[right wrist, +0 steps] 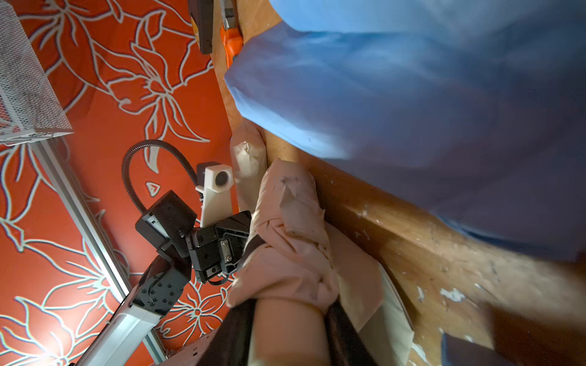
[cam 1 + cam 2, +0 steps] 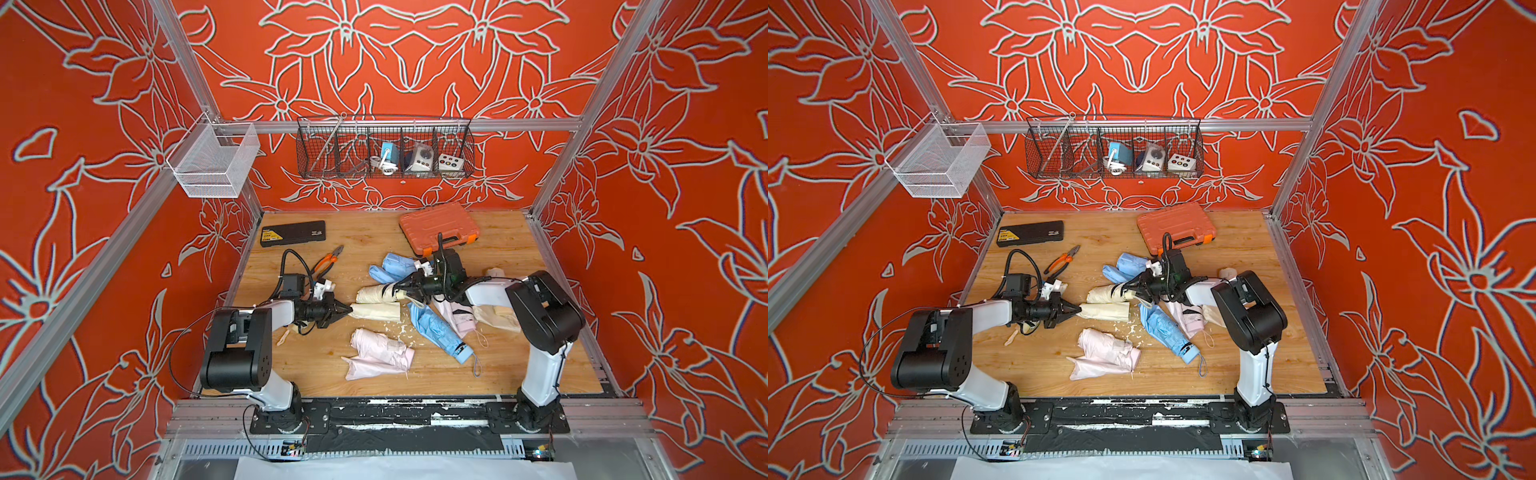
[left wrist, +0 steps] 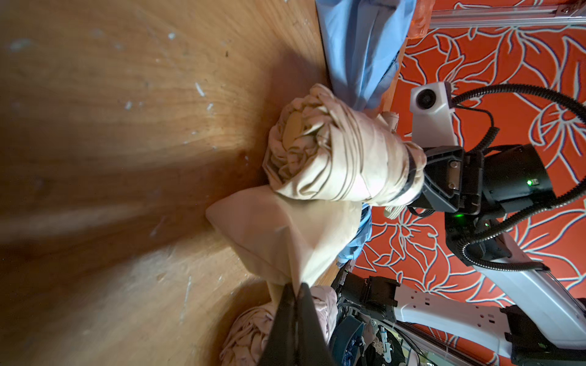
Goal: Take umbrellas out of sleeves
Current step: Place the umbrella at the center of the board.
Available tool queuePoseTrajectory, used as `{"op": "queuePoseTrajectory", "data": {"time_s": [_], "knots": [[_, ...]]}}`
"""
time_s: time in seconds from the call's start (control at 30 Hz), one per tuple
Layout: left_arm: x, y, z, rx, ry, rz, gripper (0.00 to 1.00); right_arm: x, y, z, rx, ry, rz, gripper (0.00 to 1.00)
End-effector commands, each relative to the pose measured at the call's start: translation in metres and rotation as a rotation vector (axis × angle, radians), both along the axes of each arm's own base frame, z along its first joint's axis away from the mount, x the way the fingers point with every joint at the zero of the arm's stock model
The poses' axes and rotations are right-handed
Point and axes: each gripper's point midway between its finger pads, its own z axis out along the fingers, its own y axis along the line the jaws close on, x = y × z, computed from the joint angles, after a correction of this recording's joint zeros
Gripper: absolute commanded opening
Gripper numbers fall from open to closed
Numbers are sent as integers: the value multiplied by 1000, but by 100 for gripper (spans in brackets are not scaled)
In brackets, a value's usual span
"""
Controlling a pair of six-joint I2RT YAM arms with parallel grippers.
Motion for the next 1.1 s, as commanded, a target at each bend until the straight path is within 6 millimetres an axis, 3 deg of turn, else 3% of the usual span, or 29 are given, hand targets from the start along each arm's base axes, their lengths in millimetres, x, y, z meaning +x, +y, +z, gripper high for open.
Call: {"op": "queuePoseTrajectory", "data": {"time_s": [0.0, 0.1, 0.37, 0.73, 0.87, 1.07], "knots": [[-3, 3, -6, 10, 13, -6, 0, -4, 7, 2, 45, -31, 31, 0], [-2, 4, -7, 17, 18, -6, 0, -7, 6, -6, 36, -19, 40, 1], [-1, 8, -11, 27, 33, 5, 0, -12, 5, -13, -9, -19, 79, 42], [2, 11, -12, 25, 35, 16, 2, -13, 0, -3, -115, -76, 155, 66], [4, 12, -10, 31, 30, 18, 17, -10, -3, 12, -169, -135, 181, 75], [6, 20, -8, 103, 17, 26, 56, -3, -7, 42, -237, -225, 216, 95]]}}
